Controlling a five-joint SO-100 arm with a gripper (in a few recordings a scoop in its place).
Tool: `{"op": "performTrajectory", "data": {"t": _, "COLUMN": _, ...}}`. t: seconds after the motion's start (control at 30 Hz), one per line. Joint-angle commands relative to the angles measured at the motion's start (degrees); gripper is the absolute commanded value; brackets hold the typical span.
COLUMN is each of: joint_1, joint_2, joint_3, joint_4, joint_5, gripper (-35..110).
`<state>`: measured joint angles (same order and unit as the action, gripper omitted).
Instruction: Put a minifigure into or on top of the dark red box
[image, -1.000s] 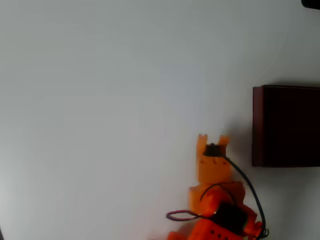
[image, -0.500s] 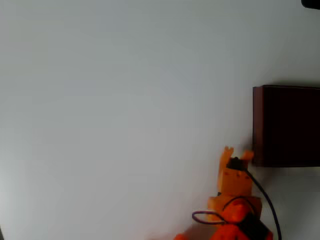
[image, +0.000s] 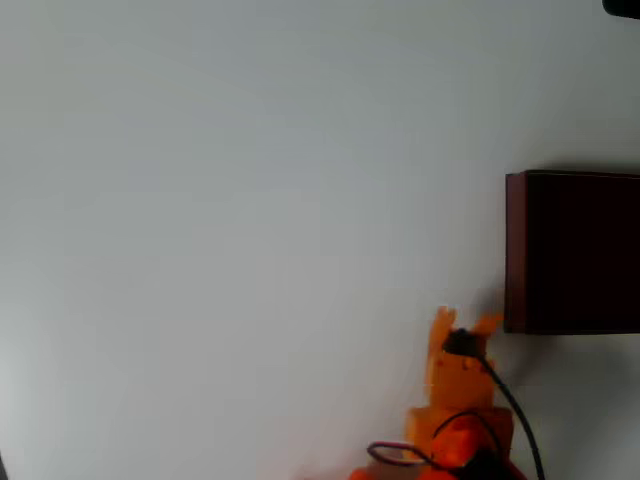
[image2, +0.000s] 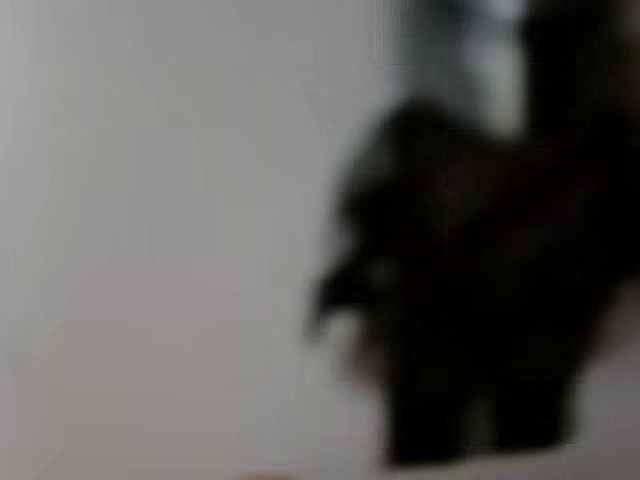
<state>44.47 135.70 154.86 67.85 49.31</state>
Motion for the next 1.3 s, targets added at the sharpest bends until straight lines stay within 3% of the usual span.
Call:
{"op": "performTrajectory", "data": {"t": 0.0, "joint_1": -1.67, "joint_2": 4.13, "joint_3": 1.93, "joint_4": 1.76, "joint_5": 0.97, "gripper": 34}}
{"op": "performTrajectory", "data": {"t": 0.23, "joint_1": -6.59, "joint_2": 6.42, "joint_3": 3.43, "joint_4": 1.14, "joint_5": 3.60, "gripper": 33}}
{"op": "performTrajectory", "data": {"t": 1.27, "joint_1": -4.83, "joint_2": -10.72, "joint_3": -4.39, "joint_4": -2.29, "joint_5": -0.53, "gripper": 23}}
